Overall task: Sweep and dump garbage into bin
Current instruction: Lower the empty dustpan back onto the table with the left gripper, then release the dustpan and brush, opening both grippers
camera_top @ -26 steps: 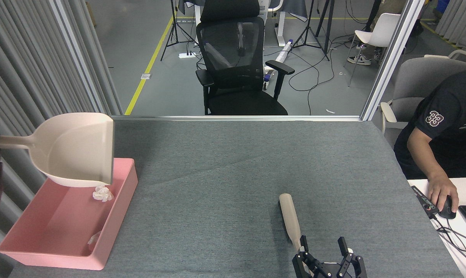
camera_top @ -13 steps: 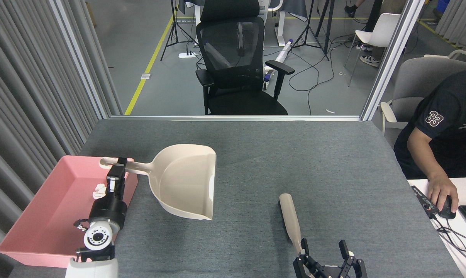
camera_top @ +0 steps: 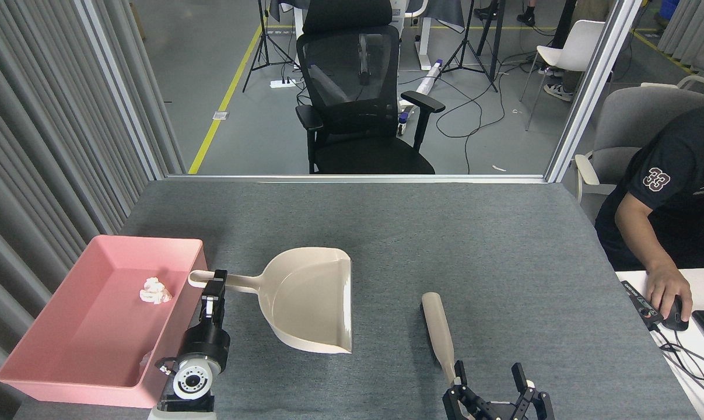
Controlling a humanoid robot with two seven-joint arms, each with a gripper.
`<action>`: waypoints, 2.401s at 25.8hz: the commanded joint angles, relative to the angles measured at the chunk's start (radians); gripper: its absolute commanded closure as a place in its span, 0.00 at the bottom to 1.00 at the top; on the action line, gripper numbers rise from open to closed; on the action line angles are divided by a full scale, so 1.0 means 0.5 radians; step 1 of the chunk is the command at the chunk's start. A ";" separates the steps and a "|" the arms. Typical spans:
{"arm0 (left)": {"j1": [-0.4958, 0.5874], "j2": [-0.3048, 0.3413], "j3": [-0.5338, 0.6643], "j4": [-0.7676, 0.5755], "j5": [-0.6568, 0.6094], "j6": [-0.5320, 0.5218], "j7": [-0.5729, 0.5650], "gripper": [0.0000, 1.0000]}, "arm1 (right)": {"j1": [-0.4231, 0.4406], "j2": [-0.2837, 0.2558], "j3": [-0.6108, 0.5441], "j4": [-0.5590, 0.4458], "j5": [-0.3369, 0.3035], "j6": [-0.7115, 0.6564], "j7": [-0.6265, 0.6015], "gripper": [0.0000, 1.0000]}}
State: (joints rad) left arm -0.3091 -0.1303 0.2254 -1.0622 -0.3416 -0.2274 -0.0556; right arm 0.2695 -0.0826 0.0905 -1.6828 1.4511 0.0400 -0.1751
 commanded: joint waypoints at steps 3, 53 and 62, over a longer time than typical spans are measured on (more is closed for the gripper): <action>0.005 0.000 0.000 0.087 0.008 -0.116 0.004 0.78 | 0.001 0.003 0.003 0.000 0.000 0.000 0.007 0.02; 0.710 0.086 -0.291 -0.655 -0.418 -0.039 0.136 0.01 | -0.014 0.012 0.009 -0.012 0.000 -0.003 0.010 0.02; 1.023 0.193 -0.353 -1.195 -0.958 -0.042 0.145 0.01 | -0.401 -0.016 0.049 0.052 0.031 -0.037 0.200 0.02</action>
State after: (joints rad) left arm 0.1688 -0.0504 0.0517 -1.5864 -0.7123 -0.2432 0.0123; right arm 0.1304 -0.0838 0.1066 -1.6737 1.4579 0.0234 -0.1091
